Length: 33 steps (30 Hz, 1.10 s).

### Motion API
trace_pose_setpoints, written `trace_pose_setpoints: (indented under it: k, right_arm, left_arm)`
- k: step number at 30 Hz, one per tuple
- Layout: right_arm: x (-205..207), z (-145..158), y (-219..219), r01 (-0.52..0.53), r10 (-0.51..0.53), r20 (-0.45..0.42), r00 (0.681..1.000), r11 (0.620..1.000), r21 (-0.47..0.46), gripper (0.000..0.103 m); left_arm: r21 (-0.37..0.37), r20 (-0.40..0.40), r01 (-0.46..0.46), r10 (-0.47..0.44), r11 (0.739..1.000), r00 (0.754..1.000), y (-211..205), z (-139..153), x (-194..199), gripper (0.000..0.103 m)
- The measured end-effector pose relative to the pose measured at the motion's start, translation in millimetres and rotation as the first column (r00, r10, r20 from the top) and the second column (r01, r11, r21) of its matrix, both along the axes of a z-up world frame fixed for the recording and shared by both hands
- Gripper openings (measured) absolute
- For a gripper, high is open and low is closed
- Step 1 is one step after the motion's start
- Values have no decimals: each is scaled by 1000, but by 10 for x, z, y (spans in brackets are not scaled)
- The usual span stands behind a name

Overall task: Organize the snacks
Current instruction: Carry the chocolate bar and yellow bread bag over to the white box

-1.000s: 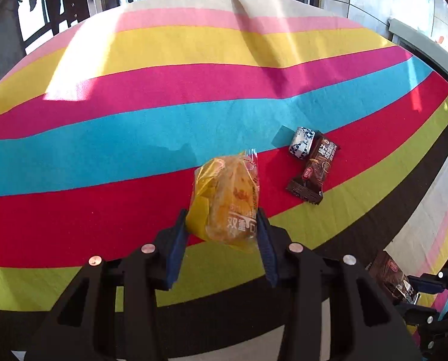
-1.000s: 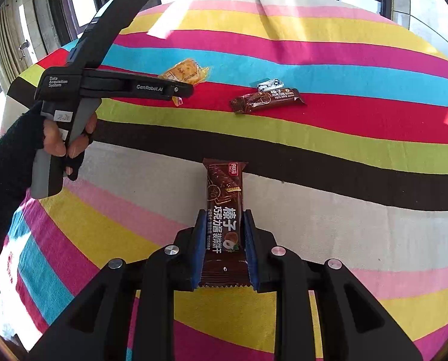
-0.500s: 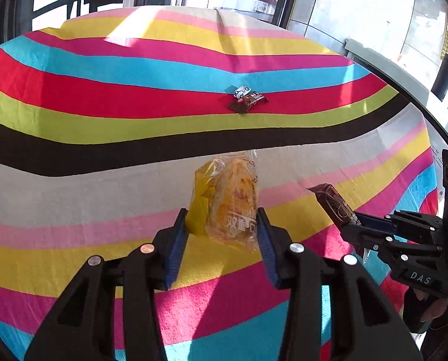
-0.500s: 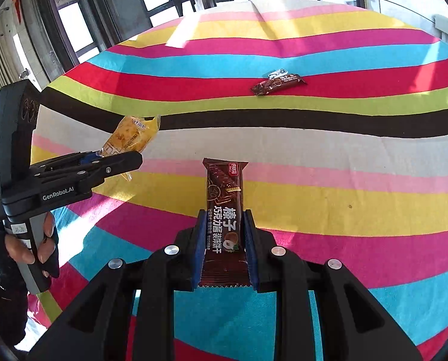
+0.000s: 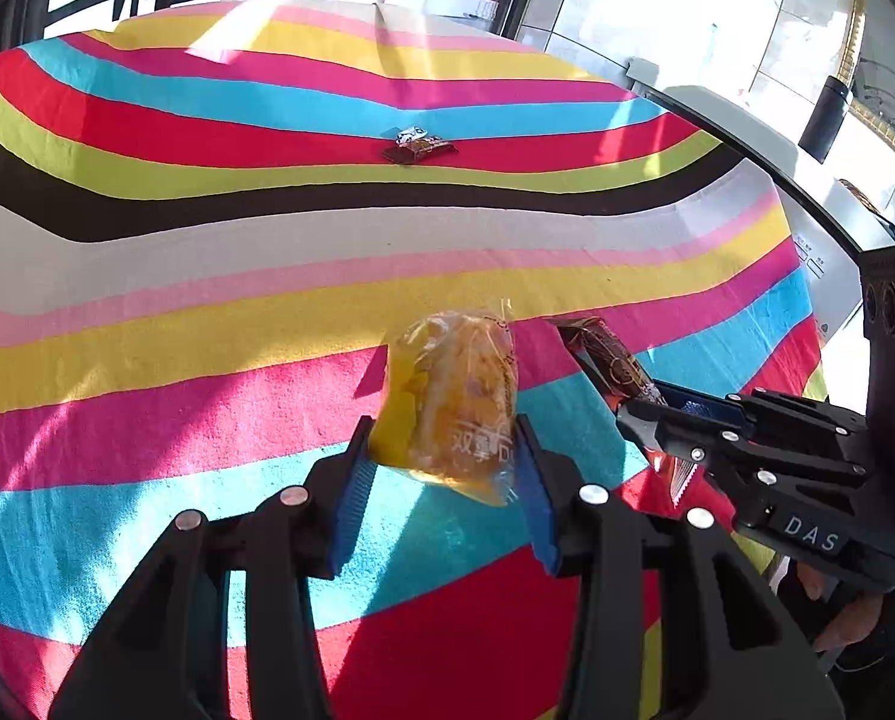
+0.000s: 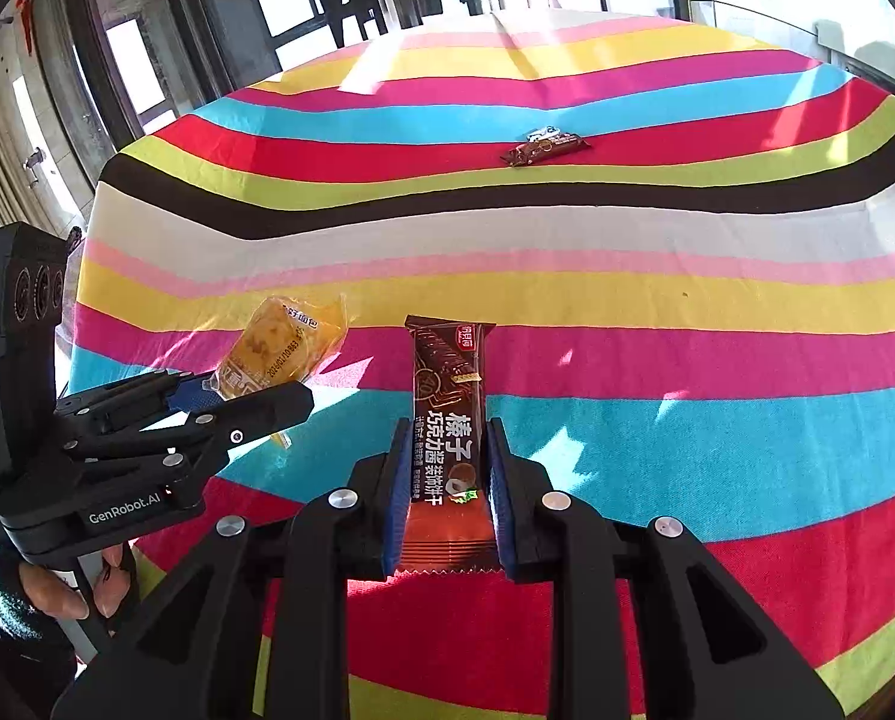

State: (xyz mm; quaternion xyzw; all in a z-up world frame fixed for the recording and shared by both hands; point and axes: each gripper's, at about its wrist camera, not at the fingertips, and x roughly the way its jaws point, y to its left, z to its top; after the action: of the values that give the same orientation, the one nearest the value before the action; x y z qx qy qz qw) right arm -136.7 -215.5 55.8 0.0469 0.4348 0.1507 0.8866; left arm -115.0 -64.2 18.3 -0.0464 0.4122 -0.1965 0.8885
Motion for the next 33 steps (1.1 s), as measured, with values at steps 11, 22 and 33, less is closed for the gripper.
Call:
trace_pose_setpoints:
  k: [11,22,33]
  right_arm:
    - [-482,131,-88,18,-16,48,999,999,-38,24]
    - [-760,223,-395,81,-78,79,994,996,-38,24]
    - [-1127,162,-779,157,-155,71,985,987,-25,24]
  left_arm:
    - [29,27,57,-58,998,998,-230,83,-445,45]
    - [65,41,145,-148,987,988,-634,121,-639,45]
    - [98,44,247,-252,964,967,-1043,130,-876,45]
